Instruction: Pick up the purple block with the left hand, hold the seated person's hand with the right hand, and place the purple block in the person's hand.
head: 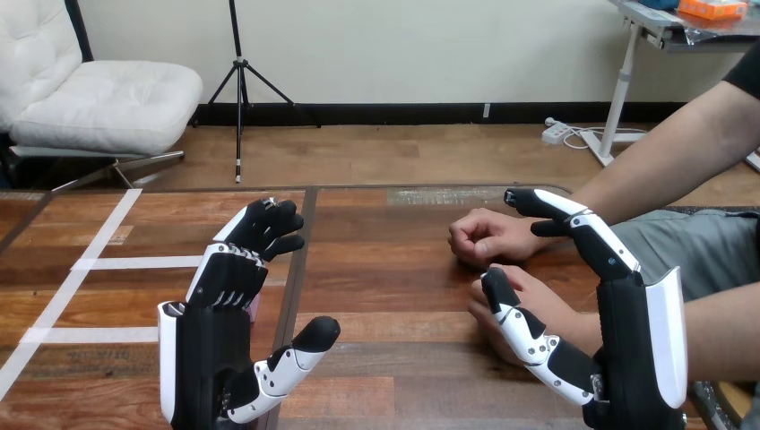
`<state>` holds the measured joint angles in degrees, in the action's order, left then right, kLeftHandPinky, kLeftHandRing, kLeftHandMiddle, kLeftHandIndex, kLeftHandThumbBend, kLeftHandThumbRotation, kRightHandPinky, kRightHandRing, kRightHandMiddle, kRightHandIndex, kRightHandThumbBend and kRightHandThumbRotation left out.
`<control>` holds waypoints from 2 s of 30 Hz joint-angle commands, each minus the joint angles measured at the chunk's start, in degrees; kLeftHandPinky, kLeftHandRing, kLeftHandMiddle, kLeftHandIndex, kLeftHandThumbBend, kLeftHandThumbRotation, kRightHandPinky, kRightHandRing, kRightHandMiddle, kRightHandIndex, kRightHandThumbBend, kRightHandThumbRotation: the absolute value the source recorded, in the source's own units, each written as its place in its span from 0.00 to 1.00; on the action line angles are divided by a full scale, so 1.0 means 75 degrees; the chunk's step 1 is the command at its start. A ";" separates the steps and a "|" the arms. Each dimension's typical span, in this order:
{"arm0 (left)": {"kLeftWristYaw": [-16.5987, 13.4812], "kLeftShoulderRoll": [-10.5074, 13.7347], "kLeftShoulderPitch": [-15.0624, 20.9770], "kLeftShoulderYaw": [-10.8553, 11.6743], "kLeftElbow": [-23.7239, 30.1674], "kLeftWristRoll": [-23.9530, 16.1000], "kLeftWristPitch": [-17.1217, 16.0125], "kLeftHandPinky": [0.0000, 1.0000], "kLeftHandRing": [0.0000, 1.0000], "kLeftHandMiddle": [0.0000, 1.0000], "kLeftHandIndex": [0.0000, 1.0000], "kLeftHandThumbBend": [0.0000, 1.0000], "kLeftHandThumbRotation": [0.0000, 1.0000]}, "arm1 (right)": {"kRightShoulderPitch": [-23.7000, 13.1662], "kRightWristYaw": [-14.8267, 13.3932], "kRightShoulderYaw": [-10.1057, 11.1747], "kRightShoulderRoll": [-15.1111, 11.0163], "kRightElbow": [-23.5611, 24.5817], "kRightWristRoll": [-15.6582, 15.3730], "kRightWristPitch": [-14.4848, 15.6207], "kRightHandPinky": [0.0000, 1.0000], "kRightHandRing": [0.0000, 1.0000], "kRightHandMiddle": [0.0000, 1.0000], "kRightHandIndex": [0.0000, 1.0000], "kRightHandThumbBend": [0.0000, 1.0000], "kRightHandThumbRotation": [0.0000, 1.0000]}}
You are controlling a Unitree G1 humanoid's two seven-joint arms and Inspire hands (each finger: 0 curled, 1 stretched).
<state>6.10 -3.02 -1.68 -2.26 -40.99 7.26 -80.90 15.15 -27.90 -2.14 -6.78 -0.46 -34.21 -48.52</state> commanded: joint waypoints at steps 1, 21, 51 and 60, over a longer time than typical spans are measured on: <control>-0.0017 -0.0327 0.0248 -0.0084 0.0173 -0.0014 -0.0054 0.70 0.76 0.78 0.79 0.78 0.41 | -0.0301 0.0032 0.0032 0.0012 0.0122 0.0147 -0.0038 0.65 0.72 0.74 0.72 0.44 0.35; 0.0018 -0.0269 0.0294 -0.0100 0.0087 0.0038 -0.0117 0.71 0.76 0.79 0.79 0.78 0.41 | -0.0314 0.0052 0.0052 0.0011 0.0168 0.0056 -0.0011 0.64 0.72 0.74 0.72 0.43 0.35; -0.0002 -0.0262 0.0308 -0.0044 0.0108 0.0004 -0.0107 0.71 0.76 0.79 0.79 0.78 0.42 | -0.0345 0.0076 0.0044 0.0015 0.0135 0.0105 -0.0042 0.65 0.72 0.74 0.72 0.43 0.36; 0.0001 -0.0060 0.0331 0.0108 0.0315 -0.0186 0.0113 0.71 0.76 0.78 0.79 0.80 0.39 | -0.0370 0.0077 0.0053 0.0017 0.0120 0.0059 -0.0018 0.65 0.72 0.74 0.72 0.43 0.36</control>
<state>6.07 -2.95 -1.68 -1.90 -40.96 6.97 -80.83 15.15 -27.14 -2.13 -6.77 -0.46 -34.18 -48.52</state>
